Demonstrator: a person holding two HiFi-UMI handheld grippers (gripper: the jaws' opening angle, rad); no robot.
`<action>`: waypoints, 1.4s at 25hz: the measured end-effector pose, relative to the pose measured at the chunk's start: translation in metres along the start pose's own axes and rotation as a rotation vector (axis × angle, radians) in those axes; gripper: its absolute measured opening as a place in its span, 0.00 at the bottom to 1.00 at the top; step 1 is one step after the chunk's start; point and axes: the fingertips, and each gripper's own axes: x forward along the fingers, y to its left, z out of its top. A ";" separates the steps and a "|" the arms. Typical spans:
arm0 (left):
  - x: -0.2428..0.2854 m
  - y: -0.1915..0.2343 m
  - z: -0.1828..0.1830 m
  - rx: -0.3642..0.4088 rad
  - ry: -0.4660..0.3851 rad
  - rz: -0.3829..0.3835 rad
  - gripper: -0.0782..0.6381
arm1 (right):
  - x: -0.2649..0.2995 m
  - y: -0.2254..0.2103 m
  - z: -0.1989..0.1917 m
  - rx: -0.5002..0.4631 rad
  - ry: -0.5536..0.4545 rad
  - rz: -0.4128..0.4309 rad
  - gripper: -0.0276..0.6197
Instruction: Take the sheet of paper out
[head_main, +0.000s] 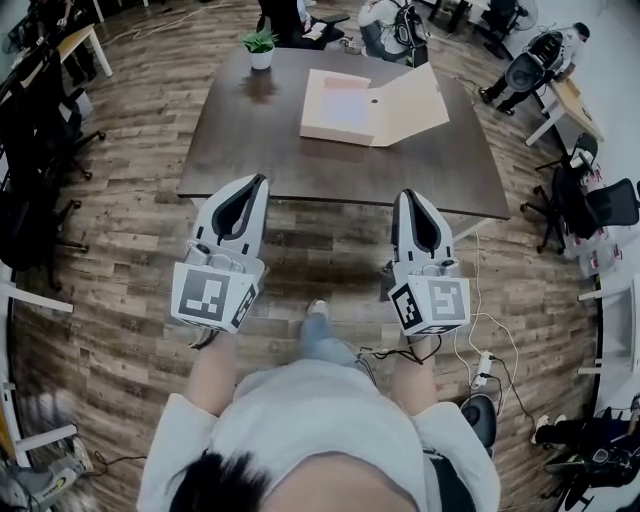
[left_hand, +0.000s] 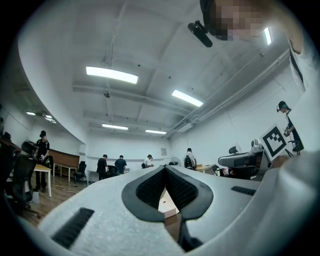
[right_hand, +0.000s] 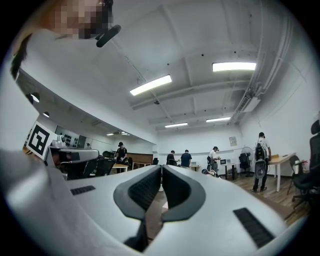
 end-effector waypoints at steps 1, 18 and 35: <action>0.011 0.003 -0.001 0.000 -0.001 0.002 0.10 | 0.010 -0.007 0.000 0.000 -0.001 0.004 0.07; 0.178 0.023 -0.023 0.021 -0.010 0.054 0.10 | 0.141 -0.122 -0.018 0.003 -0.001 0.070 0.07; 0.243 0.019 -0.038 0.070 0.021 0.065 0.10 | 0.189 -0.173 -0.039 0.075 -0.010 0.099 0.07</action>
